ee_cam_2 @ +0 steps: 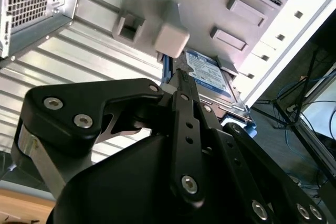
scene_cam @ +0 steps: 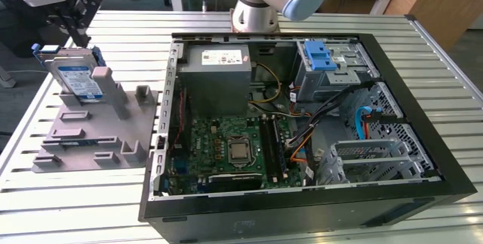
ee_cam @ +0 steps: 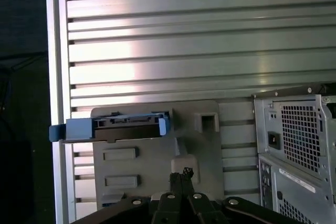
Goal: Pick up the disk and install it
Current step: 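Reach for the disk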
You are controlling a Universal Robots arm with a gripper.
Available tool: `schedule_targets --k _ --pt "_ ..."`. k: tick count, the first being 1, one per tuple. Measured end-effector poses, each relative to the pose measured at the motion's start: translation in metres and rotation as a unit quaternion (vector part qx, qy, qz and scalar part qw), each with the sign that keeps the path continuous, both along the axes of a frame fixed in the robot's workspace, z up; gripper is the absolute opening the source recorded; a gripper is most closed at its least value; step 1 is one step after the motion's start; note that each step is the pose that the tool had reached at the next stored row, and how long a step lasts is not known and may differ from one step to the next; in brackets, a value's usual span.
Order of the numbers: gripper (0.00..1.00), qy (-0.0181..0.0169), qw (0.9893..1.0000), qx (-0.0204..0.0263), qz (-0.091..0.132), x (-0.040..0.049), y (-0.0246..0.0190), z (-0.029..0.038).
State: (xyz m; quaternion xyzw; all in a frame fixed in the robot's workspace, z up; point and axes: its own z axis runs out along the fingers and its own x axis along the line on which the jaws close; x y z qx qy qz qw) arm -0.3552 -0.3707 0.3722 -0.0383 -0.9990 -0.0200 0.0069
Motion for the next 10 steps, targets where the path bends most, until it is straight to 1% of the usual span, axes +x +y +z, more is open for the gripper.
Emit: schedule_targets --k 7,10 --pt "0.11 0.0000 1.0000 0.0000 0.000 -0.0318 0.0087 -0.0020" --pt "0.11 0.0001 1.0000 0.0000 0.000 -0.0455 0.0133 -0.0028"
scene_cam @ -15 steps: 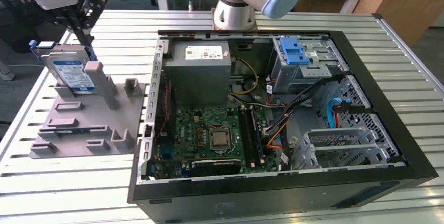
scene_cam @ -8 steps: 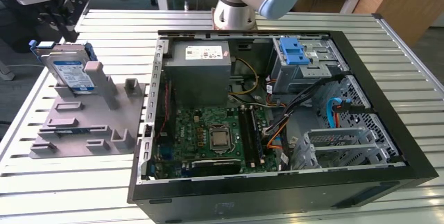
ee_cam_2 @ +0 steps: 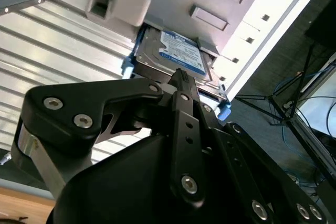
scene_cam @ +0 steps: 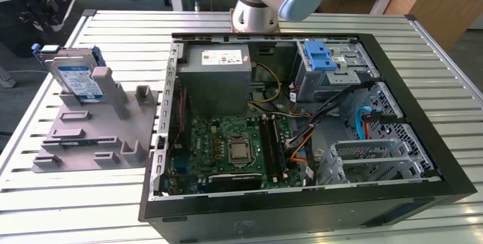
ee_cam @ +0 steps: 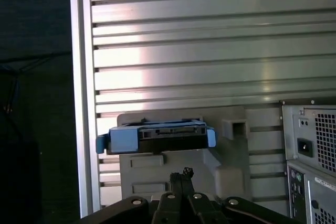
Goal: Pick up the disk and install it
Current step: 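Reach for the disk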
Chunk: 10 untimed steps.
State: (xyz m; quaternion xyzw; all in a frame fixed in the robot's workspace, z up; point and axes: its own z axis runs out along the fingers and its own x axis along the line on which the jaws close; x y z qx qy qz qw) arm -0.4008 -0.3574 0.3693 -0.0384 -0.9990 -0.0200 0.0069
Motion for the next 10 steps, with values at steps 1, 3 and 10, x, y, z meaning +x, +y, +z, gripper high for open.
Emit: schedule_targets --k 1,3,10 --pt "0.11 0.0000 1.0000 0.0000 0.000 -0.0042 0.0017 -0.0003" --pt "0.11 0.0000 1.0000 0.0000 0.000 -0.0121 0.0061 -0.0009" --pt "0.11 0.0000 1.0000 0.0000 0.000 -0.0285 0.0144 -0.0023"
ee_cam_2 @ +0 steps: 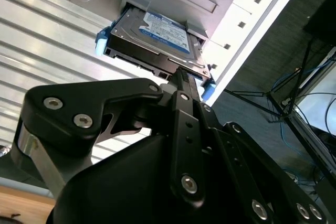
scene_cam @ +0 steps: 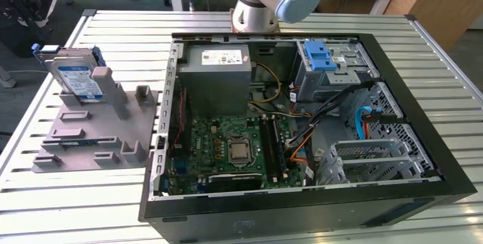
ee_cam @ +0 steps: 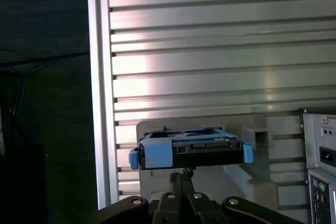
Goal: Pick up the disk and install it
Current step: 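Reach for the disk, then pick up the disk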
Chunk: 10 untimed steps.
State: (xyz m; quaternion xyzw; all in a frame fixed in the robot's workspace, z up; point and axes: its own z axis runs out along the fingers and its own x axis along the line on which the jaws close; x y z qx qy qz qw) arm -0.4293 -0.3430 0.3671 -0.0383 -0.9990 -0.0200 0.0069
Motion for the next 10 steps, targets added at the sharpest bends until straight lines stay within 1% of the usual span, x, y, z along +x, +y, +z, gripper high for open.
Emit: schedule_targets --k 10 --pt "0.11 0.0000 1.0000 0.0000 0.000 -0.0005 0.0000 0.0000"
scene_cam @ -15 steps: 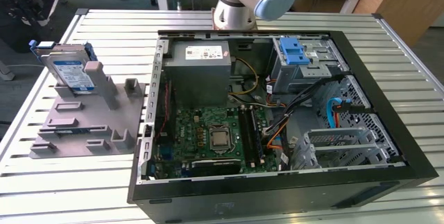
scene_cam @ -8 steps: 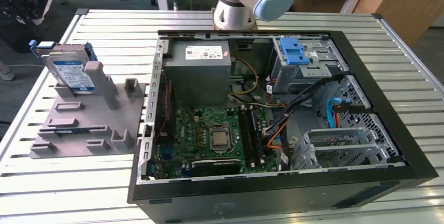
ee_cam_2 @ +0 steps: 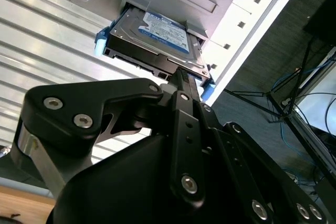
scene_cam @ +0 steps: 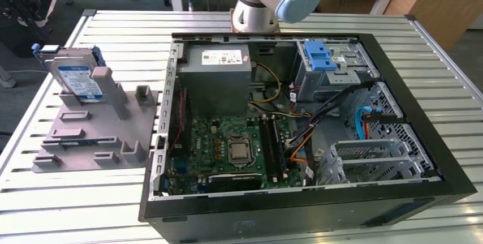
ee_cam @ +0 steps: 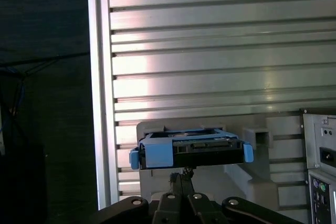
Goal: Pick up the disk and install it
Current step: 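Pick up the disk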
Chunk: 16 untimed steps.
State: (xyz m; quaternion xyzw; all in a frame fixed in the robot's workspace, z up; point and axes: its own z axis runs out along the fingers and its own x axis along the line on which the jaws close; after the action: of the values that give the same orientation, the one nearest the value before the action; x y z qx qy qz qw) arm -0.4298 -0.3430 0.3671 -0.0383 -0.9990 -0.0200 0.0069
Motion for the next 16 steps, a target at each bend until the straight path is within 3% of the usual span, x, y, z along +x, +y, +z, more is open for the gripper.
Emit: schedule_targets --k 6,16 --pt "0.11 0.0000 1.0000 0.0000 0.002 -0.0001 0.0000 0.0000" --pt "0.11 0.0000 0.9996 0.0000 0.029 -0.0003 0.0000 0.0000"
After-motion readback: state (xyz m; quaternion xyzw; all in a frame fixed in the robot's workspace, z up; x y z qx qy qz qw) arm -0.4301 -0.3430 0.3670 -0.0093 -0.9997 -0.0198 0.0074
